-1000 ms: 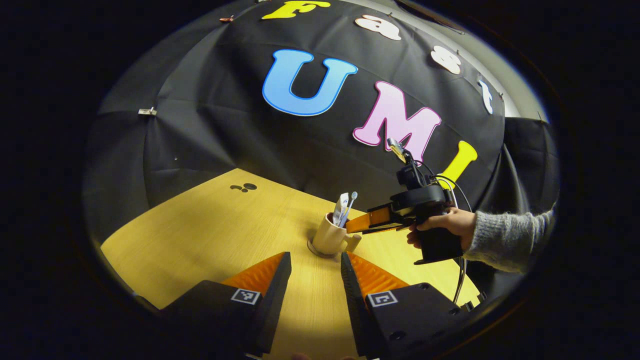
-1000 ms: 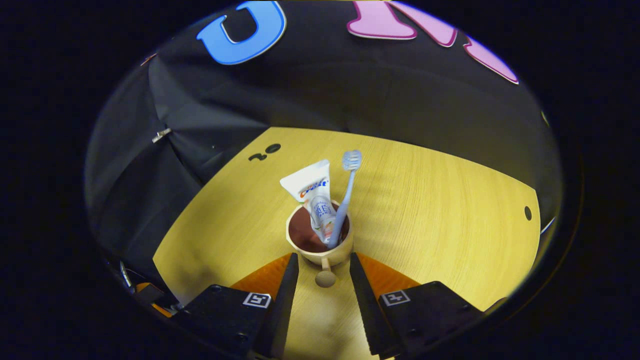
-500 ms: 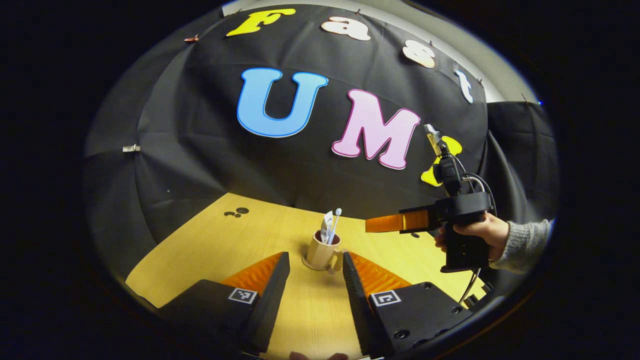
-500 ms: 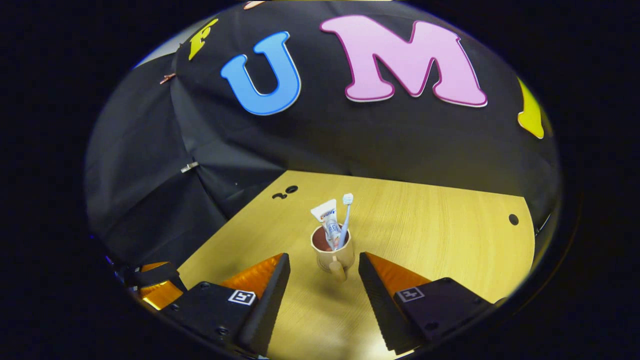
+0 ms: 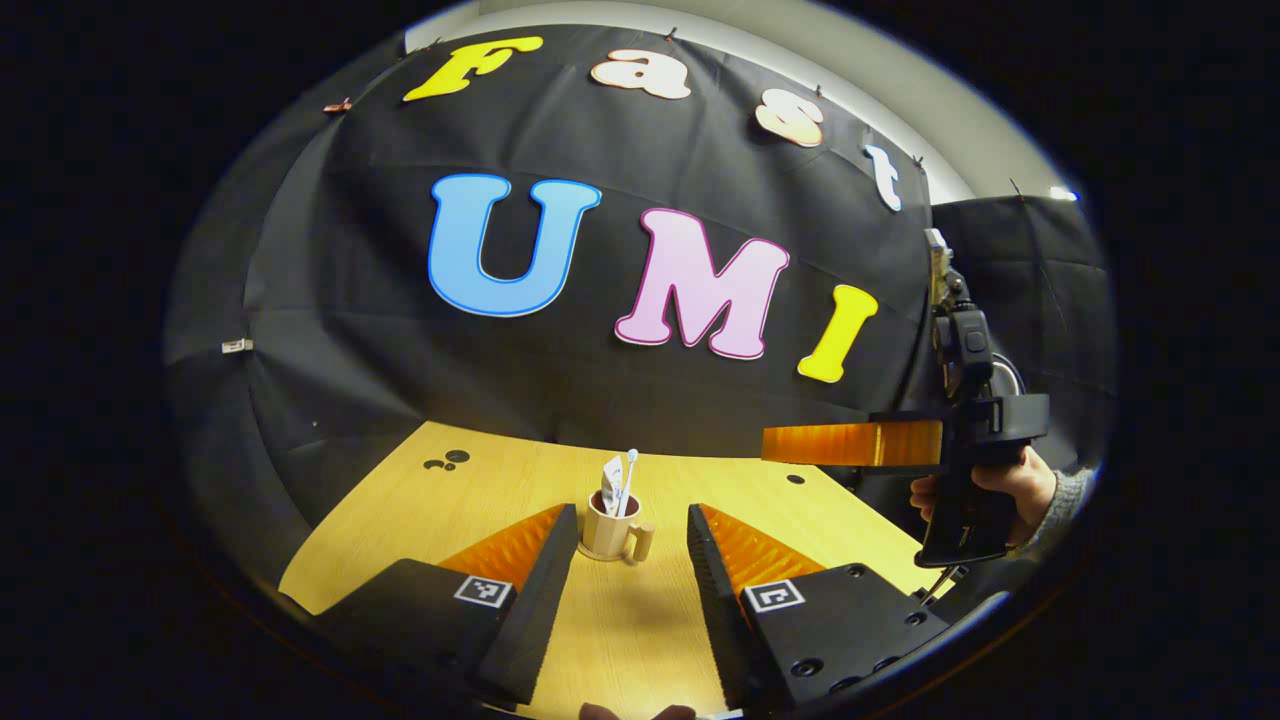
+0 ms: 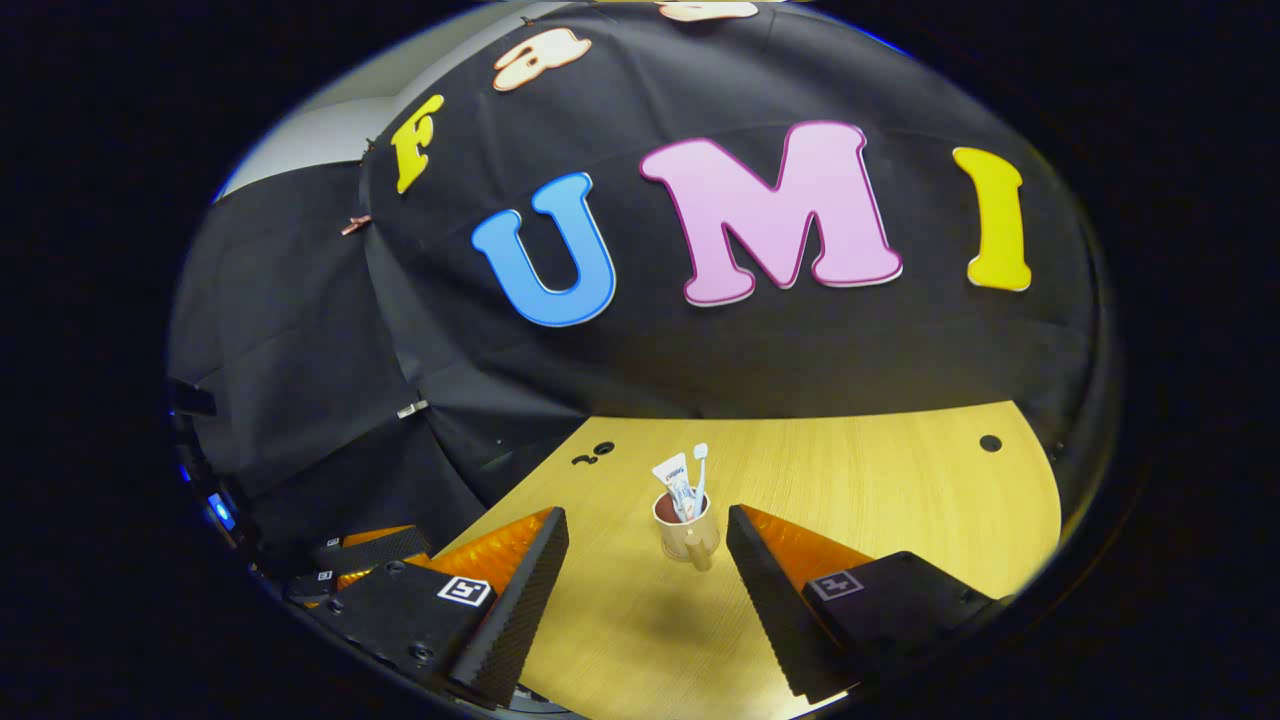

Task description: Put the toothbrush and toothpaste on the desktop into the cup, then pick up the cup and place it on the coaster on the desktop.

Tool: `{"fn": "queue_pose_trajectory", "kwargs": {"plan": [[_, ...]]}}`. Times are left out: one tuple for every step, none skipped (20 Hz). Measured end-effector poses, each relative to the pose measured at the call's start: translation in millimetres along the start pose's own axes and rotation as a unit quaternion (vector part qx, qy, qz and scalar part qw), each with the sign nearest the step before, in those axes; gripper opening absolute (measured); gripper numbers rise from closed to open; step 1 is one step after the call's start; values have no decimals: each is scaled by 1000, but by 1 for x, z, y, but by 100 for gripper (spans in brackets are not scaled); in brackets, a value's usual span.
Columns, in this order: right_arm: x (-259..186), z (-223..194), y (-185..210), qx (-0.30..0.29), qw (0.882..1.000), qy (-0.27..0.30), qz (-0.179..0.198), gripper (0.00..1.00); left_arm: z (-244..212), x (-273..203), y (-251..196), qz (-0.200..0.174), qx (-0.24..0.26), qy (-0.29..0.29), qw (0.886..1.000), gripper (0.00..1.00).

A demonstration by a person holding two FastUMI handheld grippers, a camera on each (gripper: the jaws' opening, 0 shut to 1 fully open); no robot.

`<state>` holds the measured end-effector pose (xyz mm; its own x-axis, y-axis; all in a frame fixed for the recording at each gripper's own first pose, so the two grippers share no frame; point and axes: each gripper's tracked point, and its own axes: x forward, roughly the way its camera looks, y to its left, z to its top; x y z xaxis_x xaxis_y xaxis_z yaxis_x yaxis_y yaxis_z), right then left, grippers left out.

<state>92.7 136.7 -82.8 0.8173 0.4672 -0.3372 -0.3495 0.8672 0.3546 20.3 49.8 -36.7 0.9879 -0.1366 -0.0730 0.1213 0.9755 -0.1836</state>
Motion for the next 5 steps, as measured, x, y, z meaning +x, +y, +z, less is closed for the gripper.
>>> {"fn": "queue_pose_trajectory", "kwargs": {"plan": [[-10, 3, 1, -7, 1000, -10, -3, 98, 5, -3, 2, 5, 8, -5, 1000, 70], [-18, 7, 1, -14, 1000, -18, -8, 98, 10, -6, 4, 10, 16, -11, 1000, 70], [-26, 10, 0, -17, 999, -24, -13, 98, 15, -6, -3, 11, 24, -16, 1000, 70], [-33, 11, 0, -18, 999, -28, -17, 98, 19, -8, -4, 9, 29, -19, 999, 70], [-41, 15, 0, -17, 999, -35, -20, 98, 22, -11, -6, 6, 33, -22, 999, 70]]}}
